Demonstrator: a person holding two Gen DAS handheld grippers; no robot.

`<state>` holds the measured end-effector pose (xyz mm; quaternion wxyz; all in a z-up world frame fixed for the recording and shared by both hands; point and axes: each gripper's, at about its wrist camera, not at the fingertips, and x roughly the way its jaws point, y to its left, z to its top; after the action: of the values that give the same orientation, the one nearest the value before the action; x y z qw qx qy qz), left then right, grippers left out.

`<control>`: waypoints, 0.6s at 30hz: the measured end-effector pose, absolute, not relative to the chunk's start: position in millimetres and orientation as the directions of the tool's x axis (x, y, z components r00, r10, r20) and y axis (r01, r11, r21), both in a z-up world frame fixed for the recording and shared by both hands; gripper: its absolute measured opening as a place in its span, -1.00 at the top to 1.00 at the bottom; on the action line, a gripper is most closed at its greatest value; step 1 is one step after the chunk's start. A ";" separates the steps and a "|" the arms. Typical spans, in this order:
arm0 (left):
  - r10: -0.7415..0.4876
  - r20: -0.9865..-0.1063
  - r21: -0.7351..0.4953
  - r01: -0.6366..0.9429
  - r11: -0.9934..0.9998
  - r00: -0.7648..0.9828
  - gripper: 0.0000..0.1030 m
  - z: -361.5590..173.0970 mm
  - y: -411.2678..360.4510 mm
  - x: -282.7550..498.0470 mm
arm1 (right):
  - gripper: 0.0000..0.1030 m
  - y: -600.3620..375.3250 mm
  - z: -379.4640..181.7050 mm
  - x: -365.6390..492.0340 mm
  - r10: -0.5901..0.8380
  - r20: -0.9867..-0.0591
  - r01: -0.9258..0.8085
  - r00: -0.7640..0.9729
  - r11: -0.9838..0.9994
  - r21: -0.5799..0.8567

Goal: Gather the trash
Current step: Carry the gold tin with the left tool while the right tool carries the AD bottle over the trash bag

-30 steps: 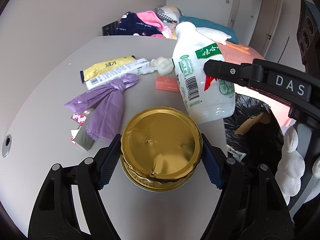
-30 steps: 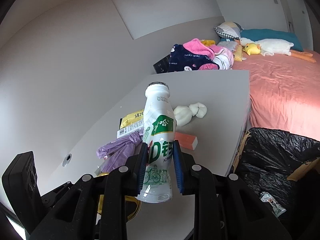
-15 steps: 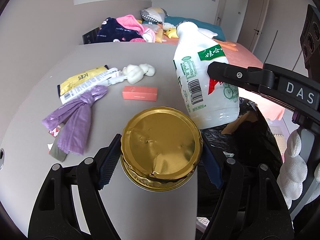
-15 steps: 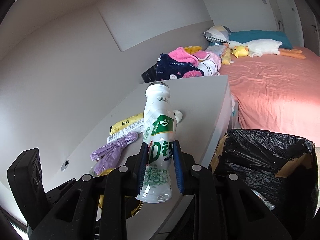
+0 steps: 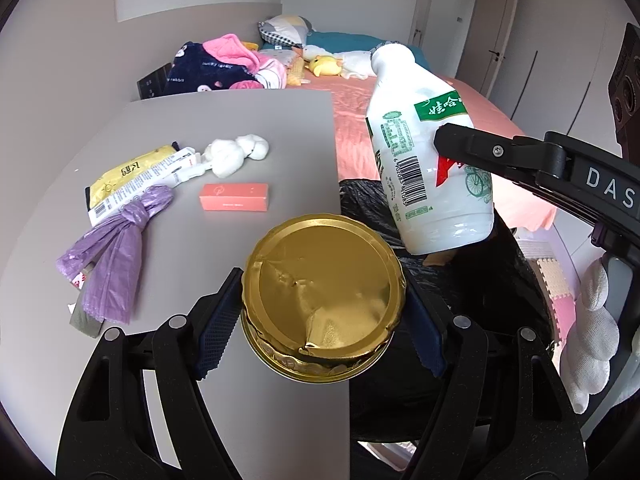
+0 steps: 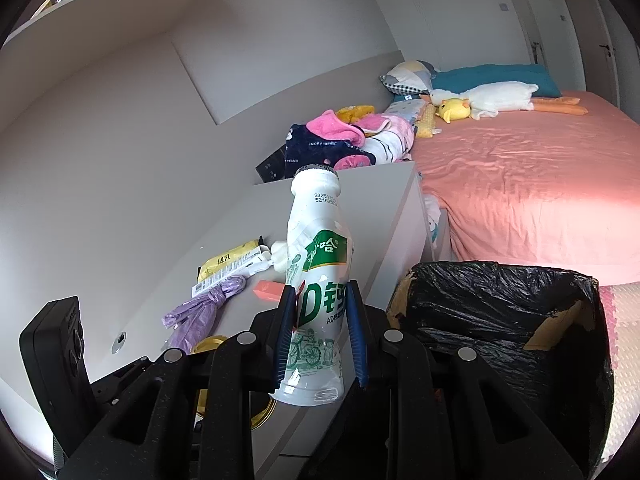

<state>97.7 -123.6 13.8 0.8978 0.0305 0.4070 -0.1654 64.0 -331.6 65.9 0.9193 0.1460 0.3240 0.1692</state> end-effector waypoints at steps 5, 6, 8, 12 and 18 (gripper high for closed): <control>-0.288 -0.741 -0.082 0.345 0.935 0.606 -0.42 13.6 -133.6 98.9 | 0.47 -344.0 66.1 58.8 0.381 -0.544 -0.191 0.747 0.908 0.374; -0.292 -0.742 -0.083 0.349 0.933 0.604 -0.42 13.6 -134.8 99.3 | 0.47 -346.7 66.1 57.9 0.375 -0.544 -0.184 0.750 0.909 0.373; -0.299 -0.742 -0.085 0.358 0.930 0.600 -0.42 13.4 -138.8 99.7 | 0.47 -352.2 66.3 56.0 0.365 -0.544 -0.173 0.756 0.912 0.372; -0.313 -0.743 -0.087 0.378 0.922 0.592 -0.42 13.2 -147.7 100.1 | 0.47 -362.6 67.0 52.9 0.347 -0.542 -0.154 0.765 0.917 0.368; -0.327 -0.743 -0.080 0.409 0.909 0.584 -0.42 14.0 -160.2 100.2 | 0.47 -377.0 65.8 48.0 0.318 -0.543 -0.123 0.777 0.923 0.364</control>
<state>100.2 -160.2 14.0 0.8885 0.0499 0.4064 -0.2071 48.0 -377.0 65.8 0.9297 0.1559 0.3119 0.1185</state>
